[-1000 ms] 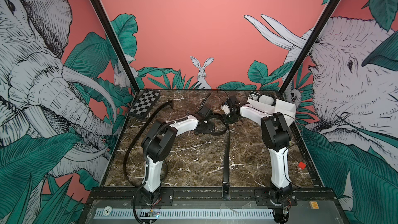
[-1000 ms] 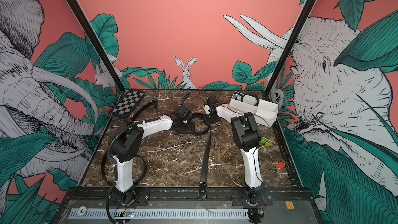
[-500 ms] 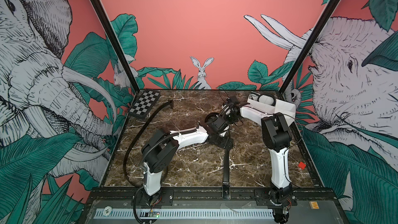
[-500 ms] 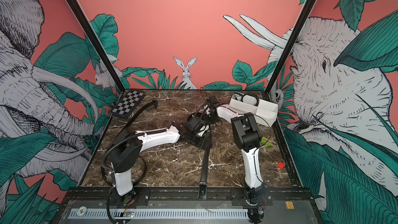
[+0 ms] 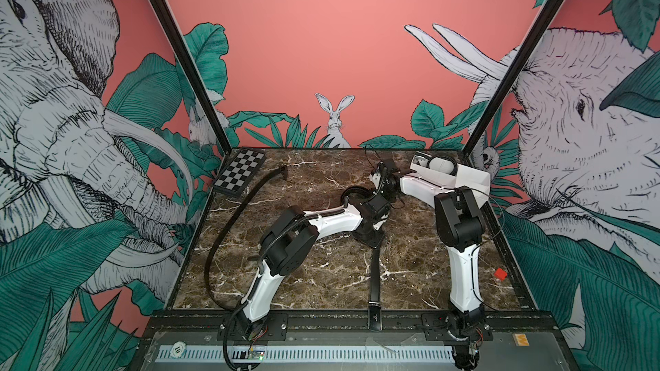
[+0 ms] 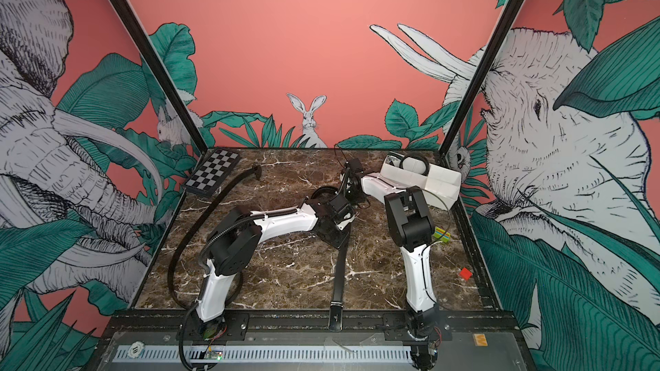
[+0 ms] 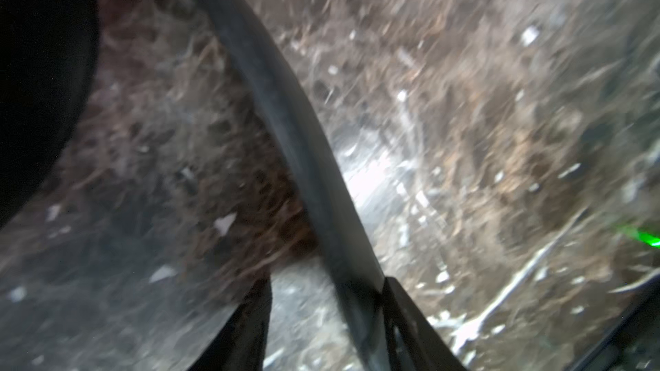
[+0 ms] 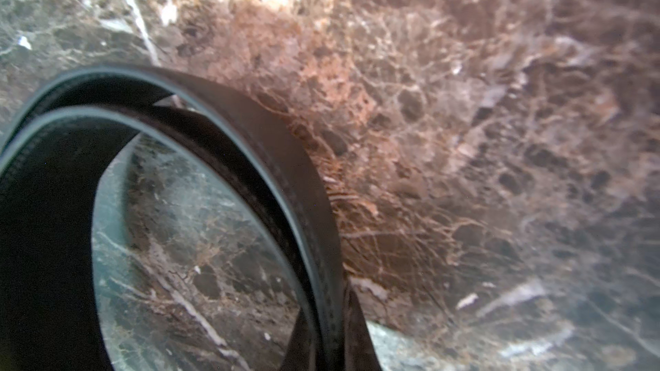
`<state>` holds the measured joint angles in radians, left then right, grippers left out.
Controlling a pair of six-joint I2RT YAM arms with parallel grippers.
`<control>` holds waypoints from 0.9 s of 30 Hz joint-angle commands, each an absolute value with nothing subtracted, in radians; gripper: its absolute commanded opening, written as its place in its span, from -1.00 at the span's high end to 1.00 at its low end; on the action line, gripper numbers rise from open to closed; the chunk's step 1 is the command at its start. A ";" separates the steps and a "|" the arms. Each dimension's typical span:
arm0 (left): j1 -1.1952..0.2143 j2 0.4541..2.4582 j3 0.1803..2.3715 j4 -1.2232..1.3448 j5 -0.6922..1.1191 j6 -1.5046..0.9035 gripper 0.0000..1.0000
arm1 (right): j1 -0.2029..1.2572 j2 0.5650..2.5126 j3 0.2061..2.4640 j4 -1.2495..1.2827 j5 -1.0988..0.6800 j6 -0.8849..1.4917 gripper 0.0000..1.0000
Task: Place the belts into the storage roll
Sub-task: Roll the belt at the center of the board.
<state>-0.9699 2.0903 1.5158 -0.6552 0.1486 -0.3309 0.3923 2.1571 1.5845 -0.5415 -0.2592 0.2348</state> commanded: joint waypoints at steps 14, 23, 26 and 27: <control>-0.801 1.974 1.356 -0.908 -0.227 -0.253 0.10 | 0.339 2.100 1.387 -0.666 -0.198 0.173 1.00; -0.913 1.795 1.291 -0.557 0.122 -0.166 -0.67 | 0.339 2.085 1.353 -0.645 -0.209 0.202 1.00; -0.925 1.824 1.266 -0.513 0.242 -0.169 -0.71 | 0.339 2.089 1.359 -0.644 -0.214 0.203 1.00; -0.927 1.833 1.256 -0.500 0.258 -0.177 -0.71 | 0.339 2.089 1.362 -0.645 -0.216 0.204 1.00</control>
